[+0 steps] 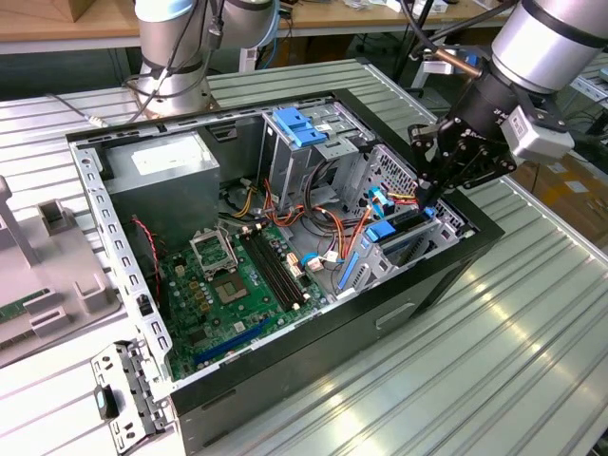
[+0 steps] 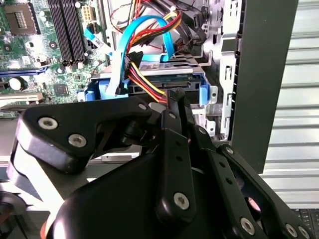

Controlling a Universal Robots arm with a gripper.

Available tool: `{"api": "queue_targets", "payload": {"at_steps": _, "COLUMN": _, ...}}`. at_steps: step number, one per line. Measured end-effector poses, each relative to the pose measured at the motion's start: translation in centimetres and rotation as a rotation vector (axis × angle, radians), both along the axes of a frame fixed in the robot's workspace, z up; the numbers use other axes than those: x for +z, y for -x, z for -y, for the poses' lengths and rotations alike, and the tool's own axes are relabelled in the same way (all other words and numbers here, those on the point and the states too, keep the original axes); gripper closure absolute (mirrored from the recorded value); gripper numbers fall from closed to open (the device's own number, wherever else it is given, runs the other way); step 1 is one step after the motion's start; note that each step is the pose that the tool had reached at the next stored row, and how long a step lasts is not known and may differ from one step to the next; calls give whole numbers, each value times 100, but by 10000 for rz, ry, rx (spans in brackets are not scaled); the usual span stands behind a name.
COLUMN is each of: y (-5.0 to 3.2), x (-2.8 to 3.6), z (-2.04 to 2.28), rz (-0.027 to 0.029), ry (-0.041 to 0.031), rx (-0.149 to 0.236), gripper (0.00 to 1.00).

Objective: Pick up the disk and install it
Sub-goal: 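Insert the first disk wire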

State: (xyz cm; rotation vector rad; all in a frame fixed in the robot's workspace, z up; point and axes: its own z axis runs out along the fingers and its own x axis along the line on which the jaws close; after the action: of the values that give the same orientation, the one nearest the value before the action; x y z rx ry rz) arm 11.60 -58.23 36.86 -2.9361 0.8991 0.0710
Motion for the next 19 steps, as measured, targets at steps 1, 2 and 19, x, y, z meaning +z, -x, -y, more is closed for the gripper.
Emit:
{"api": "queue_targets", "payload": {"at_steps": 1, "y": 13, "x": -6, "z": 0, "rz": 0, "ry": 0, "rx": 0, "gripper": 83}}
{"api": "queue_targets", "payload": {"at_steps": 2, "y": 40, "x": -15, "z": 0, "rz": -1, "ry": 1, "rx": 1, "gripper": 83}}
{"api": "queue_targets", "payload": {"at_steps": 19, "y": 78, "x": -39, "z": 0, "rz": -1, "ry": 0, "rx": -298, "gripper": 83}}
